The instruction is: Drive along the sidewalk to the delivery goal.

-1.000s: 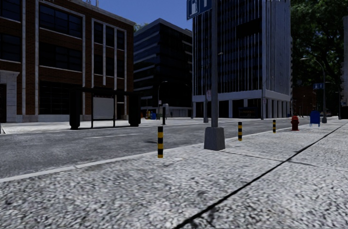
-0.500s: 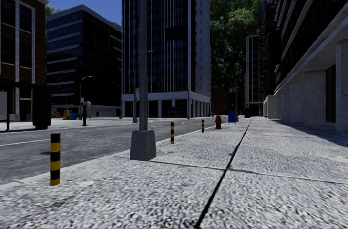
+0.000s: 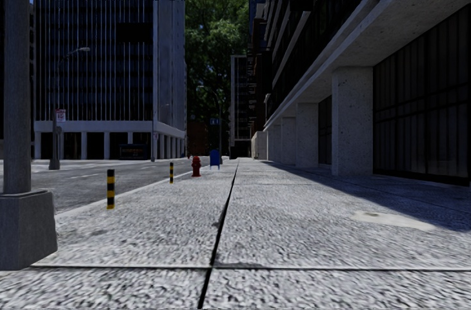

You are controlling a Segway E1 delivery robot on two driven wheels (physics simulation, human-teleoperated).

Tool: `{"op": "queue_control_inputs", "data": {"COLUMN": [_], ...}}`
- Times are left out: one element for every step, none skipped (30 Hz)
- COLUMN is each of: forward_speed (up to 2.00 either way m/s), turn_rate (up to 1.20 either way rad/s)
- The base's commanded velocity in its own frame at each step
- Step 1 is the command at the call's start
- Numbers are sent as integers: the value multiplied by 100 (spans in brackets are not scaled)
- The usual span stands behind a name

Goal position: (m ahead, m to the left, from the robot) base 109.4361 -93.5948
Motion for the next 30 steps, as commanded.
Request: {"op": "queue_control_inputs", "data": {"forward_speed": [200,200,200,200,200,200,200,200,200,200,200,200,200,200,200,200,200,200,200,200,200,200,200,200,200,200,200,200,200,200], "turn_rate": [0,0,0,0,0,0,0,0,0,0,0,0,0,0,0,0,0,0,0,0,0,0,0,0,0,5,11,16,18,18]}}
